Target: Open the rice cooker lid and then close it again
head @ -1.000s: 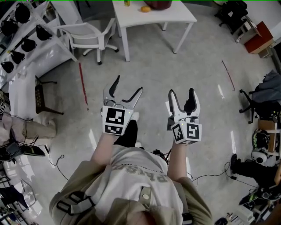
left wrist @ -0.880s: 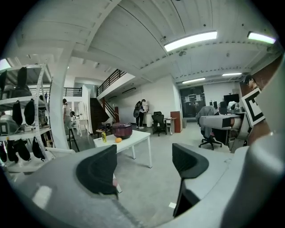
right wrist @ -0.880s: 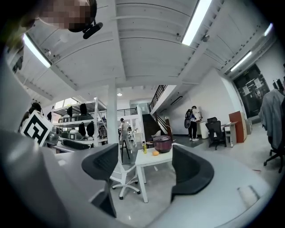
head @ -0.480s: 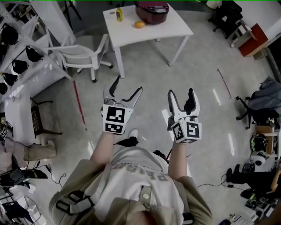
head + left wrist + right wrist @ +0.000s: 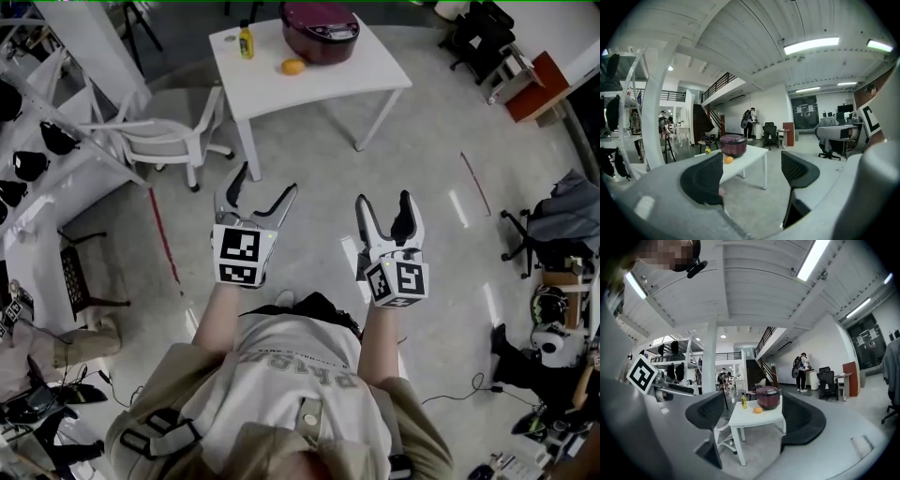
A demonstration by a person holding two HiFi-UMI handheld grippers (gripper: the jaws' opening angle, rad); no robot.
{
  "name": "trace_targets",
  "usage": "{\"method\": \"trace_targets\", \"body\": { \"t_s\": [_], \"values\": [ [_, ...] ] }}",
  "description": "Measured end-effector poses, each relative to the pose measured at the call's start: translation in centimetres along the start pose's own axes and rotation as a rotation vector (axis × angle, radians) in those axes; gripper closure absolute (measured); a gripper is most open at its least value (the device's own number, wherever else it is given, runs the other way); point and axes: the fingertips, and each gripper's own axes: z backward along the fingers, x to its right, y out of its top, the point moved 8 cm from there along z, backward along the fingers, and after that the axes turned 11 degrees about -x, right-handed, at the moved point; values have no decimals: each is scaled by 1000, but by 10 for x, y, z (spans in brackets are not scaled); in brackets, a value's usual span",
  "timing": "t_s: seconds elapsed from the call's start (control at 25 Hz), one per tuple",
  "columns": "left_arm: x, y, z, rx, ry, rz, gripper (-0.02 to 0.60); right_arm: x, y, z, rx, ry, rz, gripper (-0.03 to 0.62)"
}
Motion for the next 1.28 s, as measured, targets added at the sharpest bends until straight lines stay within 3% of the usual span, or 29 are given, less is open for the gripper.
{"method": "trace_targets", "body": {
  "t_s": [0.52,1.28],
  "values": [
    [-14,12,-91,-50,20,31,179,57,3,-87,-31,33,-24,230],
    [1,102,-261,-31,141,63,181,207,58,-245,-38,175,6,230]
  ]
}}
